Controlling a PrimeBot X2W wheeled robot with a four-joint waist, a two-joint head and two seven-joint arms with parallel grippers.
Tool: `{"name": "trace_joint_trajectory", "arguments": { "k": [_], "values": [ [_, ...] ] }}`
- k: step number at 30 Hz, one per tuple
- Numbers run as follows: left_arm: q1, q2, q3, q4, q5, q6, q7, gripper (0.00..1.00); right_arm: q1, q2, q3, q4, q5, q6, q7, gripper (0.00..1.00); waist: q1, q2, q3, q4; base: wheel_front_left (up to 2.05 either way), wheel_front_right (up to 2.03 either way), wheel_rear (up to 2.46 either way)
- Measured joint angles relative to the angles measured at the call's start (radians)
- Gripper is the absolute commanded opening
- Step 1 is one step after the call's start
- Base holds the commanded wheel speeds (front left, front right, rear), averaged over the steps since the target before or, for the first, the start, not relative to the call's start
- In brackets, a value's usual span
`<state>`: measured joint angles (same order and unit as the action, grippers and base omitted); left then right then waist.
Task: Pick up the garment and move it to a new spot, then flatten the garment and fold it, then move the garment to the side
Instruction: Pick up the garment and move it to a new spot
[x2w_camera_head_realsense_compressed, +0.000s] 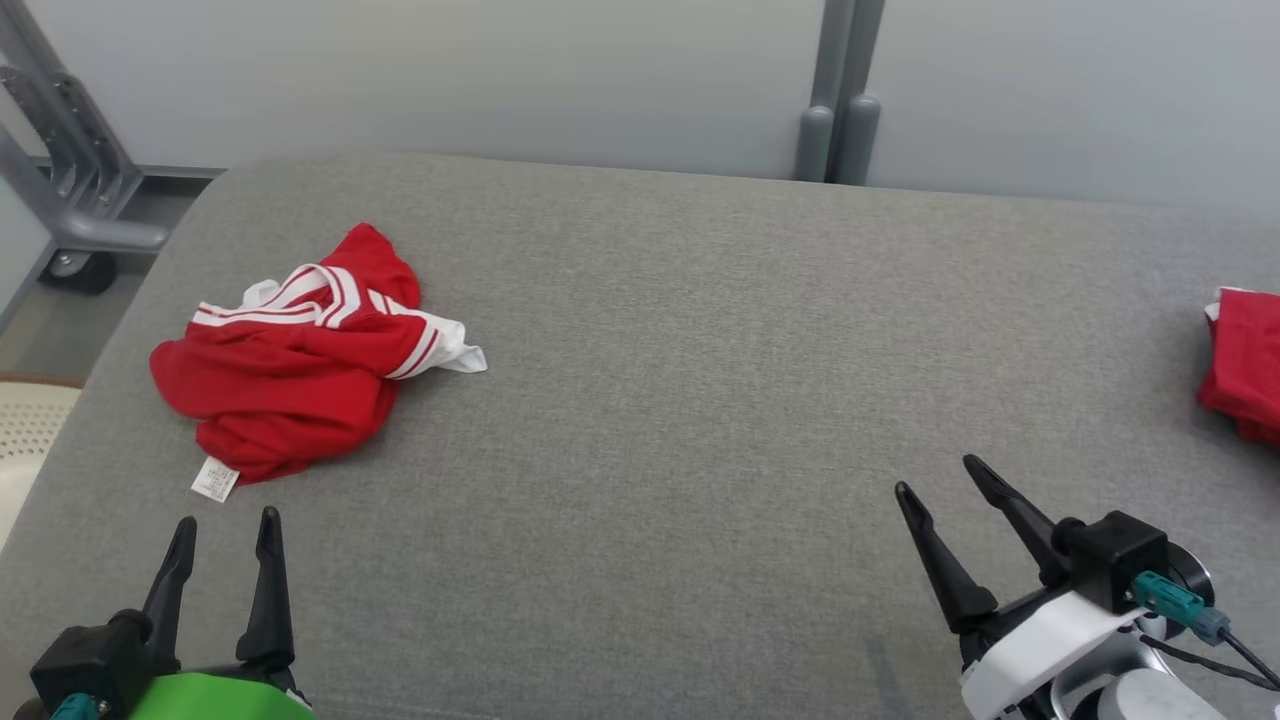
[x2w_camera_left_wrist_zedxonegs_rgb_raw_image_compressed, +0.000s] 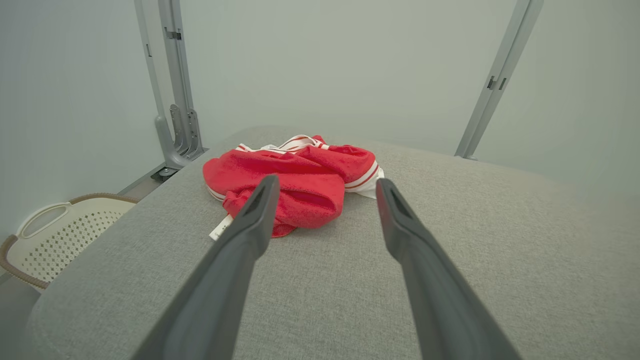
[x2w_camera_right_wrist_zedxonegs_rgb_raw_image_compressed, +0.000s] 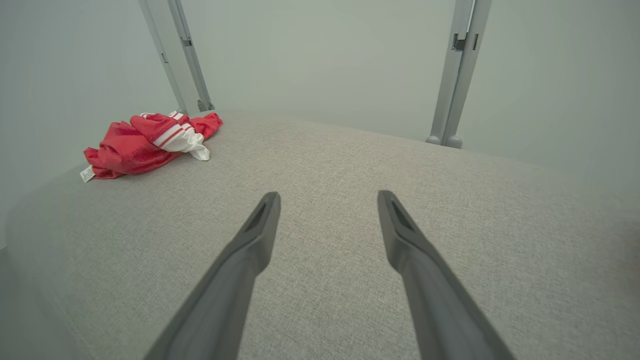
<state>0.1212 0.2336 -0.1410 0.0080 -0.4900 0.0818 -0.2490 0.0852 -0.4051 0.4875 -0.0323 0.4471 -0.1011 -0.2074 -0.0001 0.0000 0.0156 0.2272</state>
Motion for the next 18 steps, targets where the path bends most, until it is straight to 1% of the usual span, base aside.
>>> {"name": "trace_joint_trajectory", "arguments": {
  "k": [3,7,14,18],
  "values": [
    [0.031,-0.002,0.018,0.001,0.0,0.007,0.0,1.0,-0.039,0.008,0.042,0.002,-0.026,0.022,0.015,1.0,0.0,0.0,-0.002,0.039,0.0,0.0,0.0],
    [0.05,-0.008,0.039,-0.003,0.0,0.008,0.0,1.0,-0.07,0.02,0.068,0.013,-0.035,0.04,0.032,1.0,0.0,0.0,-0.006,0.093,0.0,0.0,0.0],
    [0.053,-0.009,0.057,-0.027,0.001,0.011,-0.003,1.0,-0.08,0.028,0.052,0.034,-0.036,0.036,0.038,1.0,0.0,0.0,-0.011,0.191,0.0,0.0,0.0],
    [0.054,-0.012,0.078,-0.037,0.001,0.011,-0.003,1.0,-0.093,0.033,0.06,0.049,-0.043,0.037,0.045,1.0,0.0,0.0,-0.013,0.239,0.0,0.0,0.0]
  ]
}}
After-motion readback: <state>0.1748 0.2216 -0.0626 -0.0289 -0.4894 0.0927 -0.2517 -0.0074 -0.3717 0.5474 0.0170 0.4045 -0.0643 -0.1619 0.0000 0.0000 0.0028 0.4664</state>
